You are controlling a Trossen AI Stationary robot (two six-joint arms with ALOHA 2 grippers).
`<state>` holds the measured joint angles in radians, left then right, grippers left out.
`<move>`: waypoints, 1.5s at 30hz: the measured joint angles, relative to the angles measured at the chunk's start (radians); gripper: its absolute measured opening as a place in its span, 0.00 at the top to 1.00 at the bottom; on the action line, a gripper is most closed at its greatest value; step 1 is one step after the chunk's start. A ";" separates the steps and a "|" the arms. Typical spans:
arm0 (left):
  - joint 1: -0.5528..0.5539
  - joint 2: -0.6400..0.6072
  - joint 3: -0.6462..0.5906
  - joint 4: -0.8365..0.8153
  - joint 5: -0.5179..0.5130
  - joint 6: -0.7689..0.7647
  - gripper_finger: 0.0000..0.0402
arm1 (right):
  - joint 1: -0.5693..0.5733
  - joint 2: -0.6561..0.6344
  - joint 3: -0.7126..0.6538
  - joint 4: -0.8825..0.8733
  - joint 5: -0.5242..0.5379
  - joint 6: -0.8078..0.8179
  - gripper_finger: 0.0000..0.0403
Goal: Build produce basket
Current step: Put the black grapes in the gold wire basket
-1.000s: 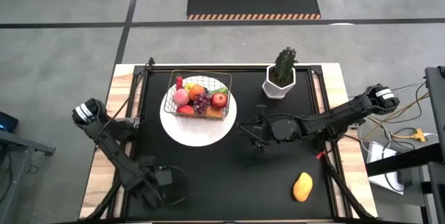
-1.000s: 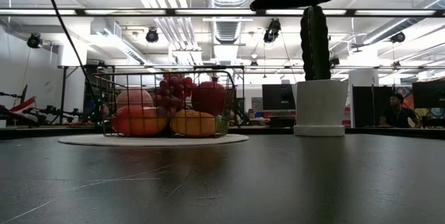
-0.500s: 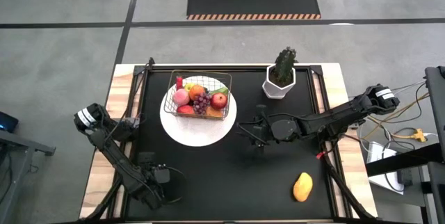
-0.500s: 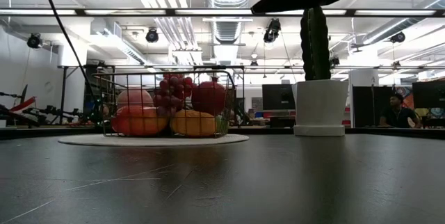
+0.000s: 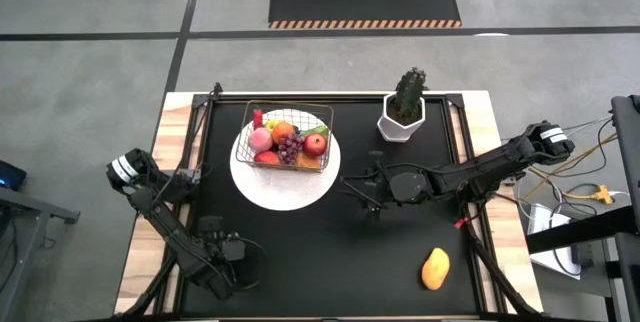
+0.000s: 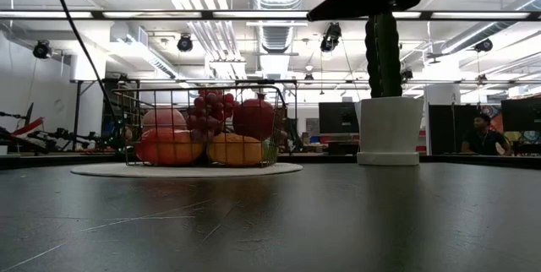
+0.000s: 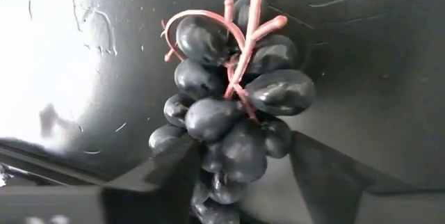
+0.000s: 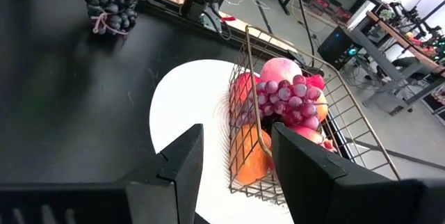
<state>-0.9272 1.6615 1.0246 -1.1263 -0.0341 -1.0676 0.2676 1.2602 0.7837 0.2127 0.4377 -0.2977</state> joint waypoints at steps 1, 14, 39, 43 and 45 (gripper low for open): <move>0.000 0.000 0.003 -0.001 -0.001 0.000 0.53 | 0.000 0.000 -0.001 0.000 0.000 0.000 0.61; 0.001 -0.021 0.034 0.001 -0.106 0.000 0.91 | 0.000 0.000 -0.003 -0.048 0.008 0.028 0.61; 0.057 -0.208 0.170 -0.005 -0.428 0.053 1.00 | 0.000 0.000 -0.022 -0.097 0.000 0.113 0.61; 0.056 -0.192 0.101 -0.004 -0.173 -0.039 0.99 | 0.000 0.000 -0.038 -0.096 -0.001 0.128 0.61; 0.057 -0.189 0.064 -0.002 -0.081 -0.088 0.95 | 0.000 0.000 -0.046 -0.088 -0.001 0.132 0.61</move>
<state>-0.8700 1.4723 1.0883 -1.1278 -0.1155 -1.1555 0.2676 1.2598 0.7372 0.1242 0.4370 -0.1660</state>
